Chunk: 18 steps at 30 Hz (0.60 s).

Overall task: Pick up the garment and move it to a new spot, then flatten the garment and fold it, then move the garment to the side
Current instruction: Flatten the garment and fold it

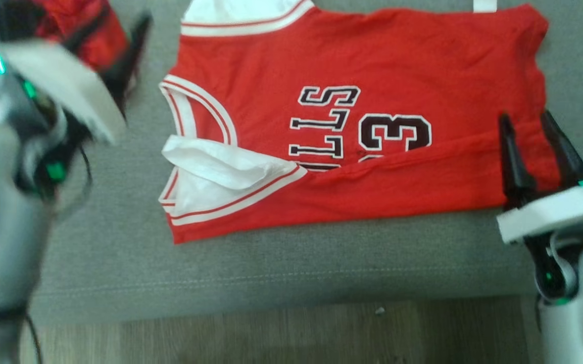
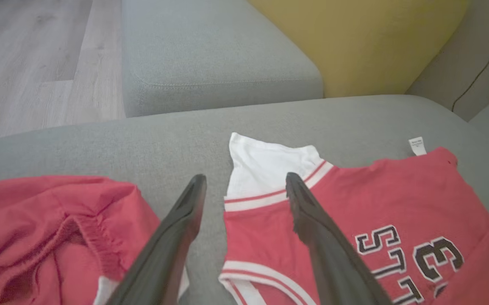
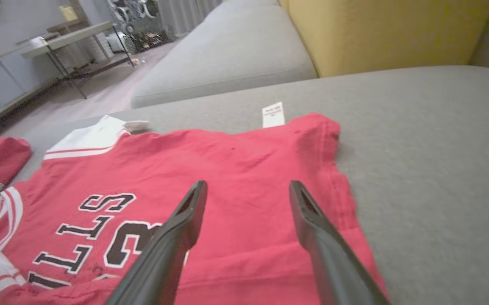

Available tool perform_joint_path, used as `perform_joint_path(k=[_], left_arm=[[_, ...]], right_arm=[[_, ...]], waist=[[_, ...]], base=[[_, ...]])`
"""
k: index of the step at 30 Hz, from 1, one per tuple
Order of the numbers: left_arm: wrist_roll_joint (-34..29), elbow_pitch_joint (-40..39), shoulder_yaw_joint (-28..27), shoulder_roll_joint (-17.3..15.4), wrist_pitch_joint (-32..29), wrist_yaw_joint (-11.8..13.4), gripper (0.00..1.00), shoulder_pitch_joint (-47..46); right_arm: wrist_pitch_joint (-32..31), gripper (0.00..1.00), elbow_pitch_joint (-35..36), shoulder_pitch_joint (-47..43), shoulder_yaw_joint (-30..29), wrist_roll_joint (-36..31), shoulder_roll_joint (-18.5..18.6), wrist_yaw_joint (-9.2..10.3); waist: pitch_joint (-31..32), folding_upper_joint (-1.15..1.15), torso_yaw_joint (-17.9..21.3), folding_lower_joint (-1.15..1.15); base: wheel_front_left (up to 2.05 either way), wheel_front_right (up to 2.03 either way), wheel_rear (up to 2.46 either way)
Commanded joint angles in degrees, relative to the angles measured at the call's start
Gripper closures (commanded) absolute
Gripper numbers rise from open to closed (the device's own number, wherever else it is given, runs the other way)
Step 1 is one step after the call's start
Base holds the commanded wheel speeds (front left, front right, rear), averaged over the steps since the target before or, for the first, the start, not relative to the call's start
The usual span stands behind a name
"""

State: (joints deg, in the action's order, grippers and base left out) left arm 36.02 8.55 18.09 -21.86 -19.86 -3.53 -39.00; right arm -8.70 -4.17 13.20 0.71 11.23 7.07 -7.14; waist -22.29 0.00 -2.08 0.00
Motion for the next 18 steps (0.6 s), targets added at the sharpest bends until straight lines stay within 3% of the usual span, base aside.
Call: perform_joint_path(k=[1,8,18], left_arm=[[0.16,0.26,-2.02,-2.09,-0.82,-0.64,0.00,-4.06],[0.83,12.63,2.22,-2.91,-8.38,-3.33,0.00,-21.77],[-0.80,22.85,7.39,-6.21,-13.59,-3.90,0.00,-37.10]], right_arm=[[0.94,0.00,1.53,1.28,1.56,0.78,0.59,-0.35],[3.81,0.00,0.26,5.56,4.42,1.45,1.17,-0.35],[6.26,0.00,-0.38,8.67,6.18,2.05,0.22,-0.35]], waist=[[-2.88,0.00,1.54,0.00],[-10.31,0.00,5.00,0.00],[-17.97,0.00,9.27,0.00]], base=[[0.00,0.00,0.00],[0.00,0.00,0.00],[0.00,0.00,0.00]])
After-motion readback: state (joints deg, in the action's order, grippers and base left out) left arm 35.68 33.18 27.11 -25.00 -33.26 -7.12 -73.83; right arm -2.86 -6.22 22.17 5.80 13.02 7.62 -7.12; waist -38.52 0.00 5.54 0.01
